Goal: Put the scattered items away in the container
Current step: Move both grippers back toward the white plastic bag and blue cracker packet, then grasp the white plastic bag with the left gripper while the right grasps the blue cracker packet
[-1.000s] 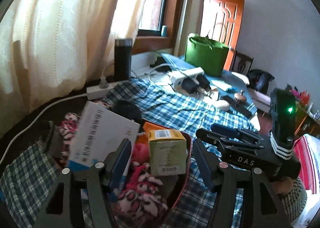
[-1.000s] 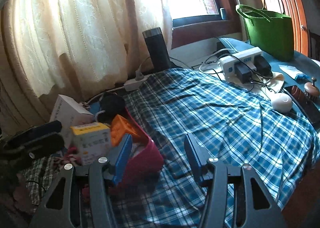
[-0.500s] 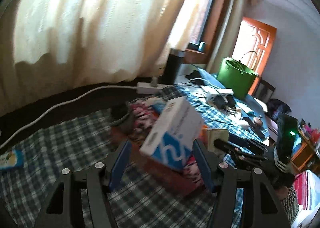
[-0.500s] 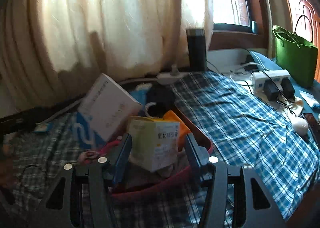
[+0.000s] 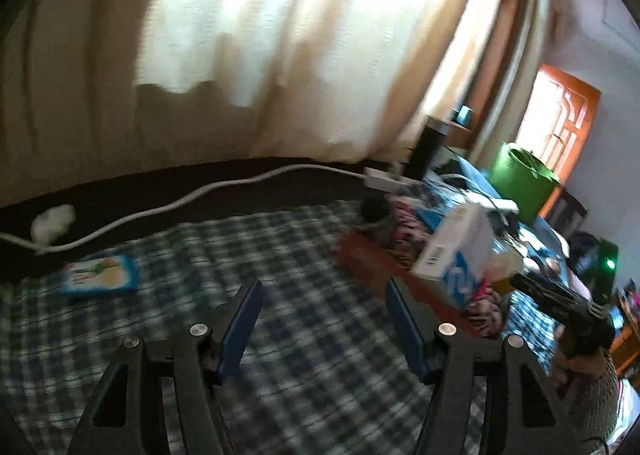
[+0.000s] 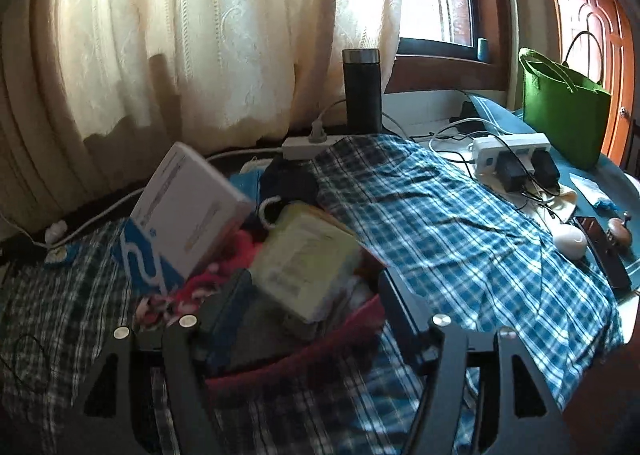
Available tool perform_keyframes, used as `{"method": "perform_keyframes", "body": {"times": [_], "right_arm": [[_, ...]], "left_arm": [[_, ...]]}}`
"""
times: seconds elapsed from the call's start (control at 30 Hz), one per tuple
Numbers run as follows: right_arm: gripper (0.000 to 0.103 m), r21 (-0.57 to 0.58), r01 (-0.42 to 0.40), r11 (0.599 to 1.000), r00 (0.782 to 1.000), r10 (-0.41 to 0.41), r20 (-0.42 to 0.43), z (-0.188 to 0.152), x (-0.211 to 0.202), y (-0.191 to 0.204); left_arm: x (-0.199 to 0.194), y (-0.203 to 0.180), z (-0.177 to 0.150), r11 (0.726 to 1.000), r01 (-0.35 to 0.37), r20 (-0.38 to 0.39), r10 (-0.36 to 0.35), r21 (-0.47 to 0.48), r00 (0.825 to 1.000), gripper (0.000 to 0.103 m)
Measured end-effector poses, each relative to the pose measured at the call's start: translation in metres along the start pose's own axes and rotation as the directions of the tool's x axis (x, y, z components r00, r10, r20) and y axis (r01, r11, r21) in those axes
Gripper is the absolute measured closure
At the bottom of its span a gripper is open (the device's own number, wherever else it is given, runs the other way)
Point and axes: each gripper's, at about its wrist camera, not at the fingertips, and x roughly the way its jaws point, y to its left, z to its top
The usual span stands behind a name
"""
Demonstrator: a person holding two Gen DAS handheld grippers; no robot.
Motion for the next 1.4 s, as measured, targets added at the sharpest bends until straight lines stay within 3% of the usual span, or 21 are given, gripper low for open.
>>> {"method": "perform_keyframes", "body": {"times": [0.17,0.37,0.5,0.7,0.9,1.17,1.4], "right_arm": [[0.034,0.001,-0.002,1.000,0.999,0.002,0.046,0.003,-0.019,0.011],[0.032,-0.039,-0.041,0.998,0.992,0.045,0.120,0.013,-0.042,0.049],[0.032,-0.098,-0.105,0.990,0.984,0.118,0.136,0.017,-0.050,0.084],[0.032,-0.203,-0.234,0.951,0.965,0.253,0.073,0.017,-0.036,0.150],[0.032,-0.281,-0.346,0.895,0.936,0.352,-0.032,0.001,-0.012,0.212],[0.032,-0.293,-0.388,0.874,0.922,0.370,-0.116,-0.007,0.024,0.240],[0.032,-0.305,-0.383,0.872,0.923,0.348,-0.163,-0.006,0.056,0.258]], "left_arm": [[-0.030,0.064,0.004,0.985,-0.136,0.042,0.141,-0.104,0.989,0.038],[-0.048,0.132,-0.004,0.935,-0.265,0.035,0.280,-0.238,0.959,0.030],[-0.050,0.162,-0.010,0.915,-0.300,0.006,0.313,-0.269,0.950,0.030],[-0.038,0.188,-0.004,0.905,-0.336,-0.022,0.342,-0.259,0.939,0.030],[-0.013,0.222,0.022,0.886,-0.418,-0.026,0.422,-0.201,0.906,0.030],[0.055,0.272,0.045,0.868,-0.472,-0.106,0.461,-0.156,0.881,0.030],[0.095,0.295,0.051,0.873,-0.460,-0.143,0.440,-0.163,0.886,0.030]]}}
